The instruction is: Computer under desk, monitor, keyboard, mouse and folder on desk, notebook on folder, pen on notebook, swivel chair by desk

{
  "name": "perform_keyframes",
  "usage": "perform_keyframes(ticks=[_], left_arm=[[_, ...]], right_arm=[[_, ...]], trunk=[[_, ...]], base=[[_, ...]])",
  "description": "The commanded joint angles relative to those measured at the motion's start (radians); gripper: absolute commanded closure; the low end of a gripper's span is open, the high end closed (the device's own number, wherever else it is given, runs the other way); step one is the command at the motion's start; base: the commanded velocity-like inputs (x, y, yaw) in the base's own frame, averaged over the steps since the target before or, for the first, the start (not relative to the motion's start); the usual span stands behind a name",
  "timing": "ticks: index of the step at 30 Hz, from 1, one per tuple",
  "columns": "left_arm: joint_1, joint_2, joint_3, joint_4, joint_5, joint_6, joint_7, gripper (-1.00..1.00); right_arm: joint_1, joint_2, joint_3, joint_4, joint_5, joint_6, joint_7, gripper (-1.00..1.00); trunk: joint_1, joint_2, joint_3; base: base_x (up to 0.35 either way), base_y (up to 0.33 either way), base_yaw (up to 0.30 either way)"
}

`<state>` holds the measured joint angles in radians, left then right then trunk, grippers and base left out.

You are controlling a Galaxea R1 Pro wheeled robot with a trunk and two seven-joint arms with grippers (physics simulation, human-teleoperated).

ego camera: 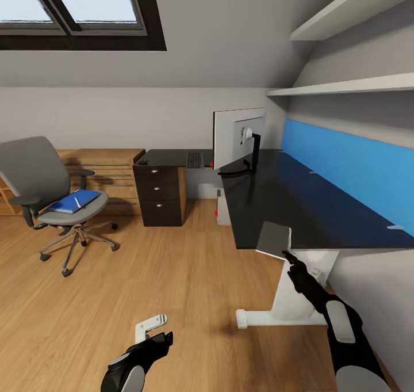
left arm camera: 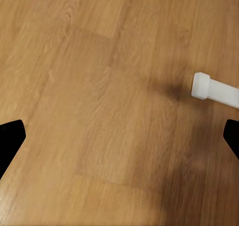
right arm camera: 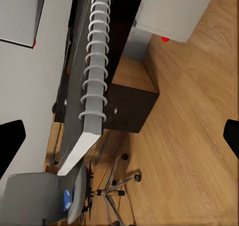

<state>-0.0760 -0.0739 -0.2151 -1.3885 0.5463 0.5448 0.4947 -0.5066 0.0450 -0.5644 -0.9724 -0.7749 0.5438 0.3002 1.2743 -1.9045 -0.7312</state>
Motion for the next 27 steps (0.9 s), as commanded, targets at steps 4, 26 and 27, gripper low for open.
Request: perform_keyframes(ticks=[4,26,27], left_arm=[[-0.001,0.000,-0.001,-0.001,0.011,0.001,0.010,-1.00],[-0.001,0.000,-0.003,-0.001,0.012,0.001,0.010,-1.00],[-0.001,0.000,-0.003,-0.001,0.012,0.001,0.010,-1.00]], right_arm=[[-0.001,0.001,-0.005,0.010,-0.003,0.008,0.002,-1.00],[-0.001,0.002,-0.003,0.015,-0.003,0.008,0.002,-1.00],[-0.001,0.002,-0.003,0.015,-0.003,0.008,0.002,-1.00]], trunk=[[0.000,-0.001,-0.001],[0.000,-0.001,-0.001],[0.000,-0.001,-0.001]], base=[[0.001,0.000,0.000],[0.055,0.011,0.000],[0.008,0.002,0.000]])
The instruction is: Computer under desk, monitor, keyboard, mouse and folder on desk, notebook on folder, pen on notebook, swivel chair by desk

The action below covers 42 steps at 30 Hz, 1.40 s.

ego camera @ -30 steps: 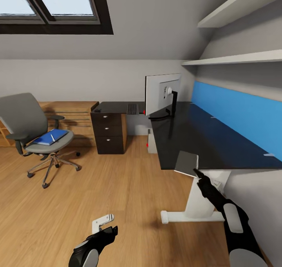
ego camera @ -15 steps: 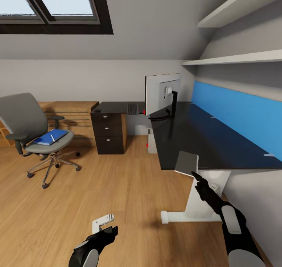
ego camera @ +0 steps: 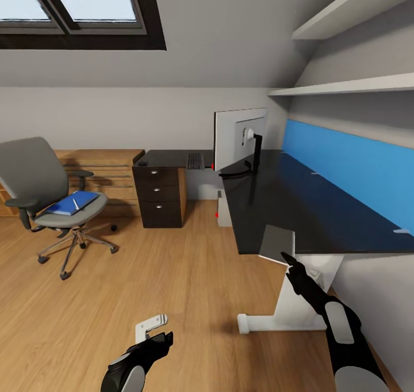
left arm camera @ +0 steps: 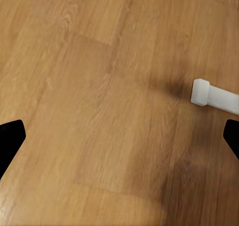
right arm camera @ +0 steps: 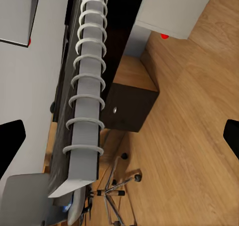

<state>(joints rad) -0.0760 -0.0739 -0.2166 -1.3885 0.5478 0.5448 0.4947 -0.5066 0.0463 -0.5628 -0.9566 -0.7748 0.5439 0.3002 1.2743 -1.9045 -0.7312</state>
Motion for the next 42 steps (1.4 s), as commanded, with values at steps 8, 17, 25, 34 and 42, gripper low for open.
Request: perform_keyframes(ticks=[8,17,25,34,42], left_arm=[[-0.001,0.000,-0.001,-0.001,0.011,0.001,0.009,-1.00],[-0.001,0.000,-0.001,-0.001,0.012,0.001,0.009,-1.00],[-0.001,-0.001,-0.001,0.000,0.012,0.001,0.008,-1.00],[-0.001,-0.001,-0.001,0.000,0.012,0.002,0.009,-1.00],[-0.001,-0.001,-0.001,0.000,0.012,0.002,0.010,-1.00]], right_arm=[[-0.001,0.001,-0.005,-0.001,-0.003,0.008,0.002,-1.00],[-0.001,0.001,-0.005,-0.001,-0.003,0.008,0.002,-1.00],[-0.001,0.001,-0.005,-0.001,-0.003,0.008,0.002,-1.00],[-0.001,0.001,-0.005,-0.001,-0.003,0.008,0.002,-1.00],[-0.001,0.001,-0.005,-0.001,-0.003,0.008,0.002,-1.00]], trunk=[[-0.019,0.035,0.015],[-0.031,0.056,0.024],[-0.050,0.091,0.040],[-0.050,0.091,0.040],[-0.050,0.091,0.040]], base=[[0.001,0.000,0.000],[0.000,0.000,0.000],[0.000,0.000,0.000],[0.000,0.000,0.000],[0.000,0.000,0.000]])
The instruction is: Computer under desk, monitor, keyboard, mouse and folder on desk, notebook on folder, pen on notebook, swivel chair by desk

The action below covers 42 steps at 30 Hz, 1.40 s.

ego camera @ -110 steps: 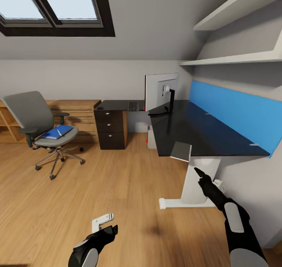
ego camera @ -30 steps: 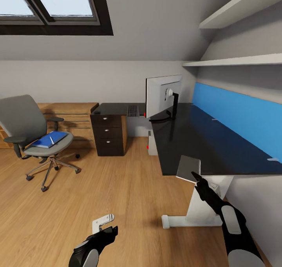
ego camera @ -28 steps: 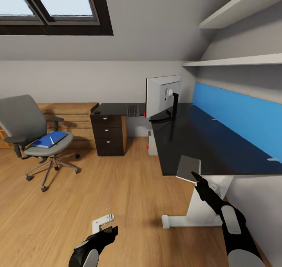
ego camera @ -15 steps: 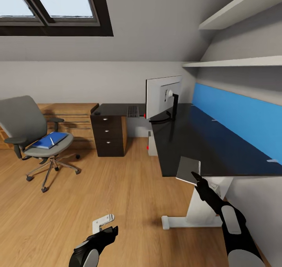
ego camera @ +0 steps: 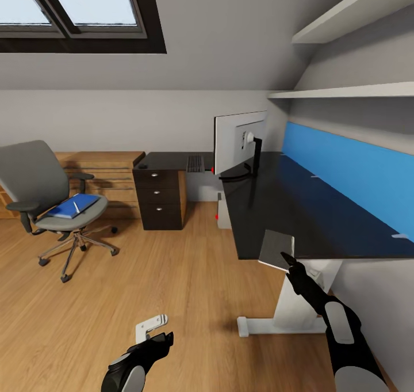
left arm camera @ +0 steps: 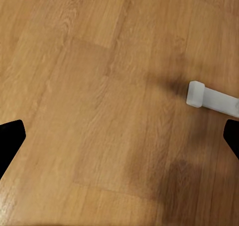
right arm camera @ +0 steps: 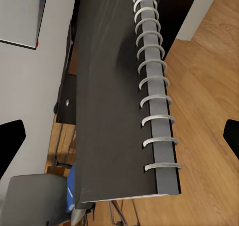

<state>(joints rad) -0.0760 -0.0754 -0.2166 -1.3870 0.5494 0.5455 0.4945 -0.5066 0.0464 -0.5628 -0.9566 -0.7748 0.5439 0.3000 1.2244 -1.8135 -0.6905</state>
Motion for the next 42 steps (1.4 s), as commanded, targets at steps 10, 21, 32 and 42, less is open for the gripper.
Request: perform_keyframes(ticks=[10,21,32,42], left_arm=[[-0.001,0.000,-0.001,-0.001,0.010,0.001,0.010,-1.00],[-0.001,0.000,-0.001,-0.001,0.012,0.001,0.010,-1.00],[-0.001,0.000,-0.001,-0.001,0.012,0.001,0.012,-1.00],[-0.001,0.000,-0.001,0.000,0.013,0.001,0.012,-1.00]], right_arm=[[-0.001,0.001,-0.005,-0.001,-0.003,0.008,0.001,1.00],[-0.001,0.003,-0.005,-0.002,-0.002,0.006,0.001,1.00],[-0.001,0.003,-0.001,-0.004,-0.001,0.007,0.002,1.00],[-0.001,0.003,0.040,-0.008,-0.002,0.007,0.008,1.00]], trunk=[[0.000,-0.001,-0.001],[-0.008,0.013,0.005],[-0.050,0.090,0.040],[-0.088,0.160,0.071]], base=[[0.000,0.000,0.000],[0.000,0.000,0.000],[0.000,0.000,0.000],[0.000,0.000,0.000]])
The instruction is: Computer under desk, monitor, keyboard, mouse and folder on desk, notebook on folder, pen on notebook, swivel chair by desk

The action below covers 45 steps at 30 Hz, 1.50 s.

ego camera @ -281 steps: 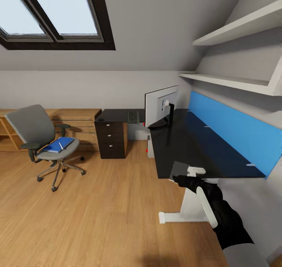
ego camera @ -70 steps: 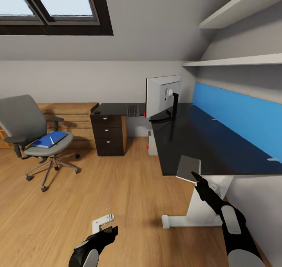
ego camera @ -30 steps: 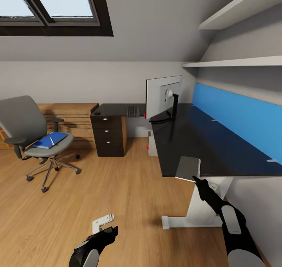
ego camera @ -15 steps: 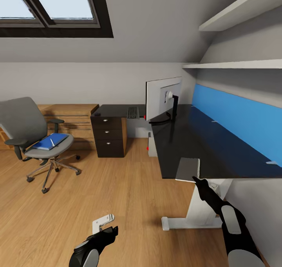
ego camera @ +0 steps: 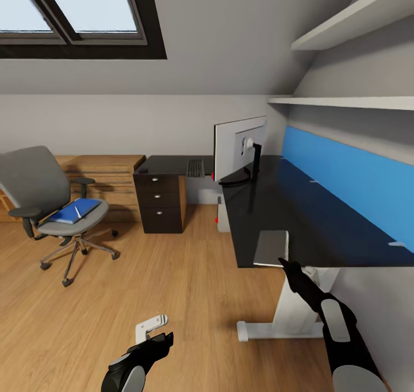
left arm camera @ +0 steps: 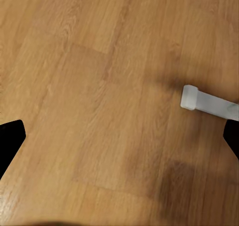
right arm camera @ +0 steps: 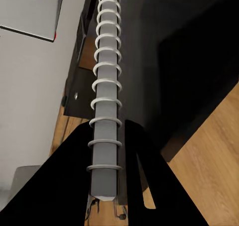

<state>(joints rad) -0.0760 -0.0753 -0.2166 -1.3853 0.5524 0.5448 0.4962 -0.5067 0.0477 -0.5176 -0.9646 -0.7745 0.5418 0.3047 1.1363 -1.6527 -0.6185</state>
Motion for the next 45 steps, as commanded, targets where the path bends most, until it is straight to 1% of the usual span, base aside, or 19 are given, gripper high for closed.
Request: perform_keyframes(ticks=[1,3,6,8,9,10,12,18,27,29,35,38,40,41,42,43,45], left_arm=[[-0.001,0.000,-0.001,-0.001,0.011,0.001,0.010,-1.00],[-0.001,0.000,-0.001,-0.001,0.011,0.001,0.010,-1.00],[-0.001,0.000,-0.001,0.000,0.011,0.001,0.010,-1.00],[-0.001,0.001,-0.001,0.000,0.011,0.001,0.010,-1.00],[-0.001,0.001,-0.001,0.000,0.011,0.002,0.010,-1.00],[-0.001,0.001,-0.001,0.001,0.012,0.002,0.010,-1.00],[-0.001,0.001,-0.001,0.009,0.012,0.002,0.010,-1.00],[-0.001,0.000,0.002,0.043,0.010,0.001,0.007,-1.00],[-0.001,-0.001,-0.002,0.051,0.007,0.001,0.006,-1.00],[-0.001,-0.001,-0.003,0.052,0.006,0.000,0.006,-1.00],[-0.001,-0.001,-0.004,0.053,0.005,0.000,0.005,-1.00],[-0.001,-0.001,-0.004,0.053,0.005,0.000,0.005,-1.00],[-0.001,-0.001,-0.004,0.054,0.005,0.000,0.005,-1.00],[-0.001,-0.001,-0.005,0.054,0.005,0.000,0.005,-1.00],[-0.001,-0.001,-0.005,0.054,0.005,0.000,0.005,-1.00],[-0.001,-0.002,-0.006,0.055,0.005,0.000,0.005,-1.00],[-0.001,-0.002,-0.007,0.056,0.005,0.000,0.005,-1.00]], right_arm=[[-0.001,0.001,-0.003,-0.001,-0.002,0.009,0.003,1.00],[-0.001,0.001,-0.001,-0.001,-0.002,0.009,0.003,1.00],[-0.001,0.000,0.004,-0.002,-0.001,0.010,0.004,1.00],[-0.001,-0.002,0.020,-0.002,-0.001,0.010,0.004,1.00],[-0.001,-0.004,0.039,-0.004,0.000,0.010,0.005,1.00],[-0.001,-0.008,0.067,-0.012,0.002,0.010,0.005,1.00],[-0.001,-0.008,0.086,-0.030,0.002,0.011,0.004,1.00],[0.003,0.002,0.106,-0.068,0.003,0.013,0.002,1.00],[0.008,0.009,0.113,-0.074,0.004,0.013,0.002,1.00],[0.009,0.010,0.124,-0.075,0.007,0.013,0.002,1.00],[0.013,0.011,0.197,-0.075,0.010,0.012,0.000,1.00],[0.014,0.010,0.219,-0.075,0.013,0.012,0.000,1.00],[0.014,0.008,0.241,-0.075,0.015,0.012,0.000,1.00],[0.014,0.008,0.258,-0.075,0.015,0.012,0.000,1.00],[0.014,0.007,0.266,-0.075,0.016,0.012,0.000,1.00],[0.014,0.007,0.288,-0.073,0.016,0.011,0.000,1.00],[0.014,0.007,0.293,-0.071,0.016,0.011,0.001,1.00]], trunk=[[-0.004,0.007,0.002],[-0.012,0.021,0.008],[-0.012,0.021,0.008],[-0.012,0.021,0.008],[-0.012,0.021,0.008],[-0.012,0.021,0.008],[-0.012,0.021,0.008],[-0.012,0.021,0.009],[-0.012,0.021,0.016],[-0.012,0.021,0.018],[-0.012,0.021,0.024],[-0.012,0.021,0.025],[-0.012,0.021,0.025],[-0.012,0.021,0.025],[-0.012,0.021,0.025],[-0.012,0.021,0.026],[-0.012,0.021,0.026]], base=[[0.000,0.000,0.000],[0.000,0.000,0.000],[0.000,0.000,0.000],[0.000,0.000,0.000],[0.000,0.000,0.000],[0.000,0.000,0.000],[0.000,0.000,0.000],[0.000,0.000,0.012],[0.000,0.000,0.173],[0.000,0.003,0.211],[0.000,0.168,0.218],[0.000,0.286,0.134],[0.000,0.311,0.061],[0.000,0.320,0.035],[0.000,0.322,0.028],[0.000,0.328,0.011],[0.000,0.329,0.008]])
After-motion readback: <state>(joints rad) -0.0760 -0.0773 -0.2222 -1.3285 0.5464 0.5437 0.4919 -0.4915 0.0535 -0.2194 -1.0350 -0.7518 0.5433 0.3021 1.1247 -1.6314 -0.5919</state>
